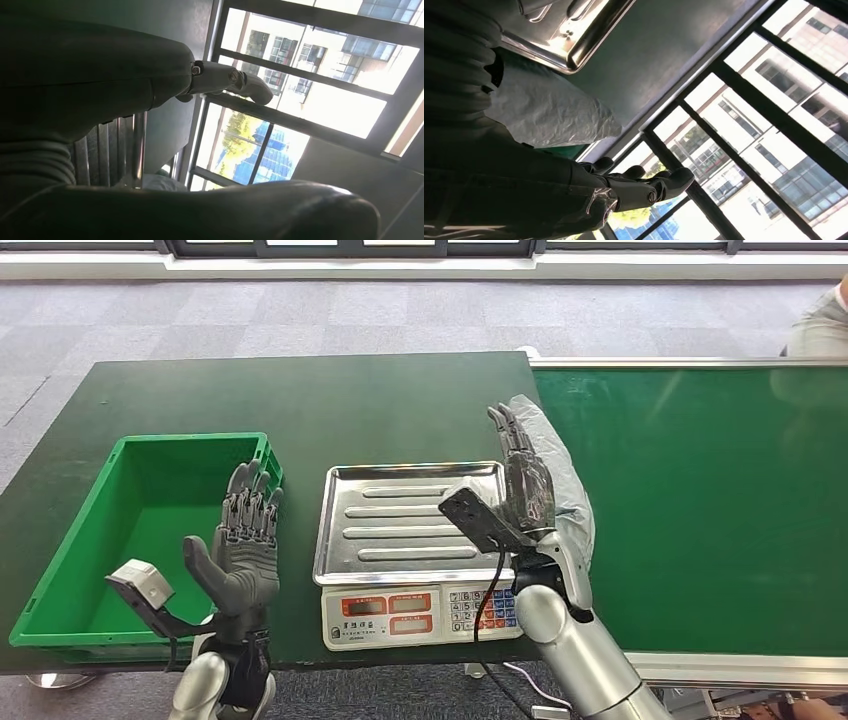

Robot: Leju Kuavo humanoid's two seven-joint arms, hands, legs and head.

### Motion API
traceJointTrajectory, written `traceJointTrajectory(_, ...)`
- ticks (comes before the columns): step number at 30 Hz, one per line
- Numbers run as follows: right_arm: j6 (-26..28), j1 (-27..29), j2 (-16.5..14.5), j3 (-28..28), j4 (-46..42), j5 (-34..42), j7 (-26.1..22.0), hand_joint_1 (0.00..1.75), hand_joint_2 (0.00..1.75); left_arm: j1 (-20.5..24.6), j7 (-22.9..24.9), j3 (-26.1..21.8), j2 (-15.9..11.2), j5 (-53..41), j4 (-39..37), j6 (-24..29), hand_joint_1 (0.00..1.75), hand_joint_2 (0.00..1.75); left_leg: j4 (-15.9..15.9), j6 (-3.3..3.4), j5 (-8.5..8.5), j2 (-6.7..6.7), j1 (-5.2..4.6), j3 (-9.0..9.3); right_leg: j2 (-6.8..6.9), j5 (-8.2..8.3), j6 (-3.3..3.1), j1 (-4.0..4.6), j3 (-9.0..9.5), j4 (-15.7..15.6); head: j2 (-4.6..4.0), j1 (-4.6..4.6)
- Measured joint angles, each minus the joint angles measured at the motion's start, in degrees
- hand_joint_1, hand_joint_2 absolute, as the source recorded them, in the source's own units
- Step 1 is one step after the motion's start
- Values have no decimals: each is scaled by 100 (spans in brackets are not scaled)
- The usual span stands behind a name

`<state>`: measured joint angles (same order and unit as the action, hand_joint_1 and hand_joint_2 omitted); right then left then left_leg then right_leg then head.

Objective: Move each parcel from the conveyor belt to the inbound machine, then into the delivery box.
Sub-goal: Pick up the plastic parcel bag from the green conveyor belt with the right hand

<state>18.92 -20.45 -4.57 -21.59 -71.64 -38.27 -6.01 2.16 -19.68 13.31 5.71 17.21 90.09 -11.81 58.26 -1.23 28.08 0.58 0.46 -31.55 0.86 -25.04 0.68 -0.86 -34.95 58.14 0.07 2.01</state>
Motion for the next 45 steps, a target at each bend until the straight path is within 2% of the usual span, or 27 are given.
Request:
traceJointTrajectory(1, 31, 57, 8, 67, -44, 5, 17, 0, 175, -5, 2, 0, -1, -10, 5, 3, 0, 0, 0, 0, 0, 0, 0, 0, -1, 0, 0, 0, -2, 0, 0, 1)
traceJointTrajectory(9, 173, 506, 97, 440, -498, -5, 92, 0, 175, -9, 34, 0, 2, -48, 70, 20, 0, 0, -1, -1, 1, 7, 0, -2, -5, 0, 0, 1, -7, 0, 0, 1)
traceJointTrajectory(21, 196, 589, 133, 523, -650, -42, 102, 0, 175, -9, 34, 0, 2, -54, 83, 27, 0, 0, -1, -1, 0, 6, 0, -2, -7, 1, -1, 1, -6, 0, 0, 0)
traceJointTrajectory(25, 525, 683, 146, 578, -780, -559, 195, 0, 0, -111, 39, 0, 24, -153, 166, 61, 0, 0, -1, 0, 1, 5, 0, -3, -6, 0, 0, 1, -7, 0, 0, 1)
traceJointTrajectory(28, 569, 862, 172, 687, -1047, -775, 223, 0, 0, -216, 45, 0, 44, -215, 262, 51, 0, 0, -1, 2, 4, 5, 0, -4, -5, -1, 1, 0, -8, 0, 0, 0)
traceJointTrajectory(31, 355, 1051, 181, 826, -1261, -882, 346, 0, 0, -228, 78, 0, 50, -238, 313, 15, 0, 0, -1, 4, 6, 4, 0, -5, -5, -2, 1, 0, -8, -1, 0, 0)
traceJointTrajectory(33, 187, 1182, 184, 942, -1335, -904, 463, 0, 87, -235, 121, 0, 53, -251, 347, -11, 0, 0, -1, 4, 7, 4, 0, -6, -5, -2, 2, 0, -8, -1, 0, 0)
traceJointTrajectory(35, 105, 1319, 199, 1050, -1376, -934, 564, 0, 87, -257, 152, 0, 56, -267, 383, -42, 0, 0, -1, 4, 6, 4, 0, -6, -5, -2, 1, 0, -7, -1, 0, 1)
traceJointTrajectory(36, 86, 1388, 213, 1098, -1394, -995, 638, 0, 44, -277, 166, 0, 59, -278, 405, -61, 0, 0, -1, 4, 6, 4, 0, -5, -5, -2, 1, 0, -7, -1, -1, 1)
traceJointTrajectory(37, 62, 1452, 229, 1143, -1412, -1090, 738, 0, 44, -300, 182, 0, 65, -292, 428, -81, 0, 0, -1, 4, 6, 4, 0, -5, -5, -1, 1, 0, -7, -1, -1, 1)
traceJointTrajectory(40, -142, 1613, 279, 1263, -1455, -1431, 1131, 0, 175, -366, 250, 0, 85, -333, 504, -138, 0, 0, -1, 4, 6, 5, 0, -5, -5, -1, 1, 0, -7, -1, -1, 0)
traceJointTrajectory(45, -621, 1900, 341, 1425, -1546, -1970, 1813, 0, 175, -442, 385, -3, 96, -352, 622, -203, 0, 0, -1, 4, 7, 3, 0, -10, -1, -3, 3, 0, -8, -1, 0, 0)
